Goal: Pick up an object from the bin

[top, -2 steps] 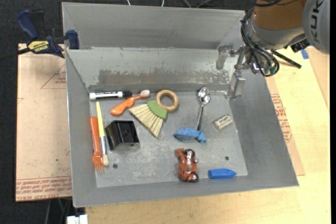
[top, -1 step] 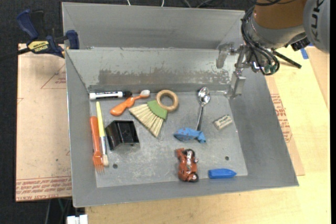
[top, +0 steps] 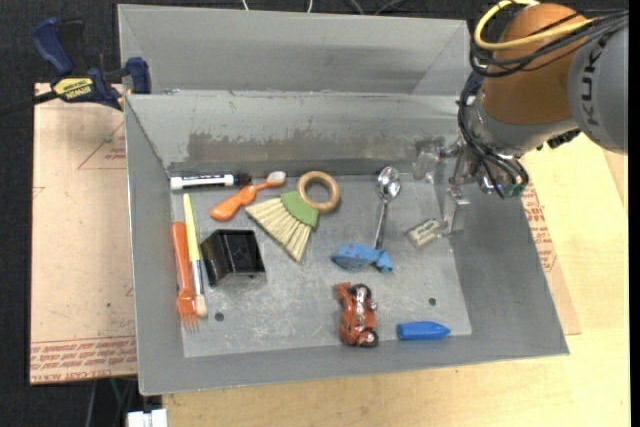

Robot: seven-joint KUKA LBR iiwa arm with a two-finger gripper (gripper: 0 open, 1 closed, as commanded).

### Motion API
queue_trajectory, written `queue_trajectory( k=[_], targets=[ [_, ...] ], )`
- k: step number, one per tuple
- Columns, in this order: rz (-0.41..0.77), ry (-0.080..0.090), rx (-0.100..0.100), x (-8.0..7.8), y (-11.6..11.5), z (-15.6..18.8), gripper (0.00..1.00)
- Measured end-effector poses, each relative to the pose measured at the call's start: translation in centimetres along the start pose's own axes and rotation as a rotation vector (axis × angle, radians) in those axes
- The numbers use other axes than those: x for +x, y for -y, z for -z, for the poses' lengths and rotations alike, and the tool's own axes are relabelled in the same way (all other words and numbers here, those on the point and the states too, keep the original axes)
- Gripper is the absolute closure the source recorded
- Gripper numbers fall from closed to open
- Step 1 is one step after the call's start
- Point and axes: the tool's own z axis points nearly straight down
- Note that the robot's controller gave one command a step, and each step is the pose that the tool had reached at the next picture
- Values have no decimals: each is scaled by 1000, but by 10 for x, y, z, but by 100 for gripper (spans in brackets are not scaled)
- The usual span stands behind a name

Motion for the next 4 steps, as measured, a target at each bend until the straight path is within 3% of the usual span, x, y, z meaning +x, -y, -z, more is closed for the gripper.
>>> queue_trajectory(
  k=[1, 2, 3, 4],
  targets=[
    [111, 7, 0, 13, 13, -3, 0],
    [110, -1, -2, 20, 12, -28, 0],
    [202, 10, 1, 8, 33, -84, 0],
    [148, 20, 4, 15, 30, -79, 100]
  ],
)
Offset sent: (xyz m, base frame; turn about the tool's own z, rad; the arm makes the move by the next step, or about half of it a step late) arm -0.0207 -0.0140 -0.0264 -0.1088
